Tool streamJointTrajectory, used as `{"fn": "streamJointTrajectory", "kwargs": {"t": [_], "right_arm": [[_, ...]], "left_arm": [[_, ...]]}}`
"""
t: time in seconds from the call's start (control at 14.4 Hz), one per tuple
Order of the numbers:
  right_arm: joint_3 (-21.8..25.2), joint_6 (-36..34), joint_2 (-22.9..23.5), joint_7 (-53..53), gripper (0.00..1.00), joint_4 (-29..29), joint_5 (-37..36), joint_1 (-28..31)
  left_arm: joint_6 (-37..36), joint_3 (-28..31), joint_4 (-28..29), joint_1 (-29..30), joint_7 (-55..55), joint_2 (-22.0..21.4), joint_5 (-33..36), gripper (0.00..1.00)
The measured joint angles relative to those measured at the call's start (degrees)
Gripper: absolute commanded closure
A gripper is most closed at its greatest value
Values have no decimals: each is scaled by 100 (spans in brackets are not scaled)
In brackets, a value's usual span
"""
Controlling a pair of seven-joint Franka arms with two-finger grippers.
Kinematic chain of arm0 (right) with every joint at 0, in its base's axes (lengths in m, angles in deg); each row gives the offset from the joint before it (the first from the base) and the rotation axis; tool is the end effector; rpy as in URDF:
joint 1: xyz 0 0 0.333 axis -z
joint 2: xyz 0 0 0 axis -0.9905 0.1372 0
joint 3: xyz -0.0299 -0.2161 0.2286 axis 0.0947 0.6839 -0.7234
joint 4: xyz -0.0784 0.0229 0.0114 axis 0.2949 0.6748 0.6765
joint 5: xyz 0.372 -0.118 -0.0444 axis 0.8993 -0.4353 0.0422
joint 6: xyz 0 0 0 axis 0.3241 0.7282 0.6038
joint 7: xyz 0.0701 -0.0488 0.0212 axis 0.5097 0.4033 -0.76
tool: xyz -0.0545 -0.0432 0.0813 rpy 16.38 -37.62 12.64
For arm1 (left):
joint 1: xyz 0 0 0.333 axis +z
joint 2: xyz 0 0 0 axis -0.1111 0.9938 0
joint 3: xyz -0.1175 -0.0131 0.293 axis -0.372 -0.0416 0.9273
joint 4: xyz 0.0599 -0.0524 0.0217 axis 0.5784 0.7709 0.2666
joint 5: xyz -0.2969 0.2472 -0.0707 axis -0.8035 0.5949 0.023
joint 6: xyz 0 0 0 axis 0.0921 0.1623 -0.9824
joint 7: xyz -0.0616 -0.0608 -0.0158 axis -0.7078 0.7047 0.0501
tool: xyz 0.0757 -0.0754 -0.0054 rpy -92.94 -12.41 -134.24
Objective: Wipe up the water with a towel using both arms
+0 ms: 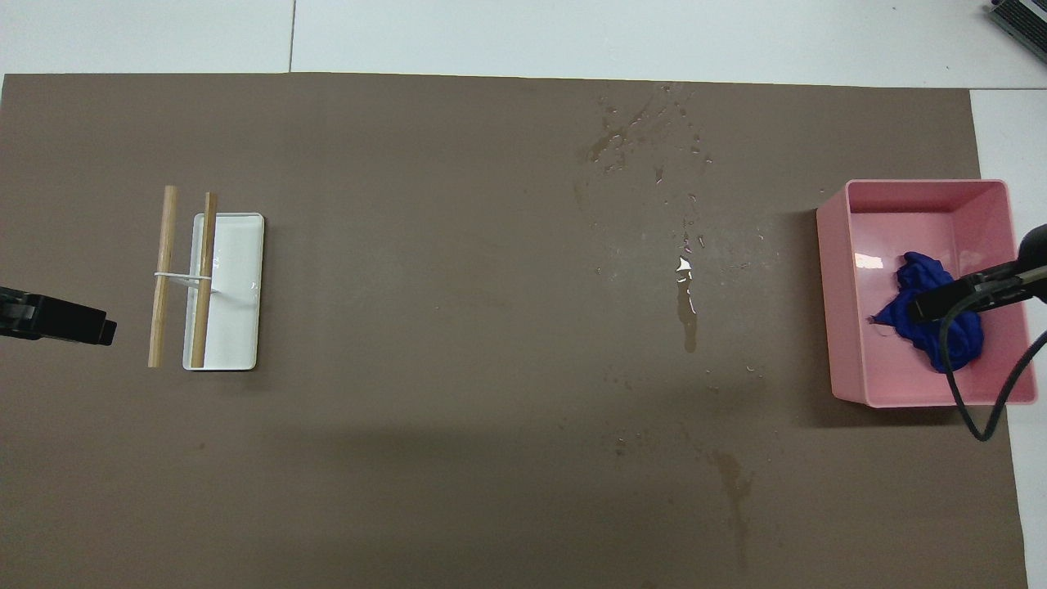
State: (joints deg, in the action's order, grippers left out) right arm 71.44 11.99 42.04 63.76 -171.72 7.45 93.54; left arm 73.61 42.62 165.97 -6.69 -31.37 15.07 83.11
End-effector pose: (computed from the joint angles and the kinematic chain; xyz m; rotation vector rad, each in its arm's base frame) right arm 0.5363 -0.0363 0.5889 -3.0708 -0.2998 0.1697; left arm 0.5007 -0.0332 0.6510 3.0890 -0.3211 -0.1101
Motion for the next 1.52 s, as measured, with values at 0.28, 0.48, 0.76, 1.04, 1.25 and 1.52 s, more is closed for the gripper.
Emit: {"fn": "streamJointTrajectory", "kwargs": {"t": [0.28, 0.48, 0.76, 1.04, 1.25, 1.52], "right_arm": [[-53, -207, -123, -451, 0, 4, 49, -171], [-29, -208, -139, -792, 0, 4, 51, -454], [841, -207, -179, -934, 0, 10, 52, -1447], [1328, -203, -180, -934, 0, 12, 52, -1881], [1329, -203, -179, -934, 0, 6, 52, -1898], [1308, -203, -176, -938, 0, -10, 52, -1858]], "left_arm": [[0, 0, 0, 0, 0, 0, 0, 0], [0, 0, 0, 0, 0, 0, 0, 0], [0, 0, 0, 0, 0, 0, 0, 0], [0, 0, 0, 0, 0, 0, 0, 0], [0, 0, 0, 0, 0, 0, 0, 0], [0, 0, 0, 0, 0, 0, 0, 0]]}}
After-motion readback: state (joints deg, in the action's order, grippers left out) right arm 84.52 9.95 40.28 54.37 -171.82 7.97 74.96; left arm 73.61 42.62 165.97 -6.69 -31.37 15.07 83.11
